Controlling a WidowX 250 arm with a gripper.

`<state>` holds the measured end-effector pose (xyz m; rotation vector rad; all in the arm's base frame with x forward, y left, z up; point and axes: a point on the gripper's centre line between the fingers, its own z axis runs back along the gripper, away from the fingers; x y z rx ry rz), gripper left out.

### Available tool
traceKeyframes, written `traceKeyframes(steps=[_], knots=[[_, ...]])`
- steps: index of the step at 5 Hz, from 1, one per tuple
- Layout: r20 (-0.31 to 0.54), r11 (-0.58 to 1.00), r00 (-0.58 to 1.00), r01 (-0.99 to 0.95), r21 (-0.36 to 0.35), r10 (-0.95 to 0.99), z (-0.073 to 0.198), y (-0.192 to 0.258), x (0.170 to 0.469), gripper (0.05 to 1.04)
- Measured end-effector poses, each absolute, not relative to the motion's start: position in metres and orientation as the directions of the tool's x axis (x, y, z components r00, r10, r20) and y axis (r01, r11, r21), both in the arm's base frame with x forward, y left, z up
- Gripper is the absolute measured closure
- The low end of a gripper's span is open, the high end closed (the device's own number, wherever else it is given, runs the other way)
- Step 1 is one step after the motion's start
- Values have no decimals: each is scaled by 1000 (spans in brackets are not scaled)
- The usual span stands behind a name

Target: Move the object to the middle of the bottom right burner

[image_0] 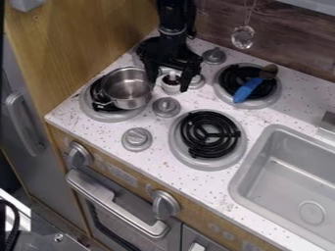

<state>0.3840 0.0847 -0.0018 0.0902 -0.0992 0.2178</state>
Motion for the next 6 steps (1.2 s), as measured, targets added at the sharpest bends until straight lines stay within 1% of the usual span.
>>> traceKeyframes(steps=[1, 2, 3, 4, 5, 6], knots=[[62, 973, 975, -218, 78, 214, -19, 83, 377, 83], [76, 980, 979, -192, 53, 188, -31, 87, 396, 83], [127, 991, 984, -131, 21, 127, -30, 87, 427, 83], [161, 991, 980, -124, 55, 114, -24, 91, 445, 83], [176, 986, 975, -151, 74, 136, -21, 102, 455, 84], [172, 982, 973, -172, 84, 155, -24, 110, 460, 84]])
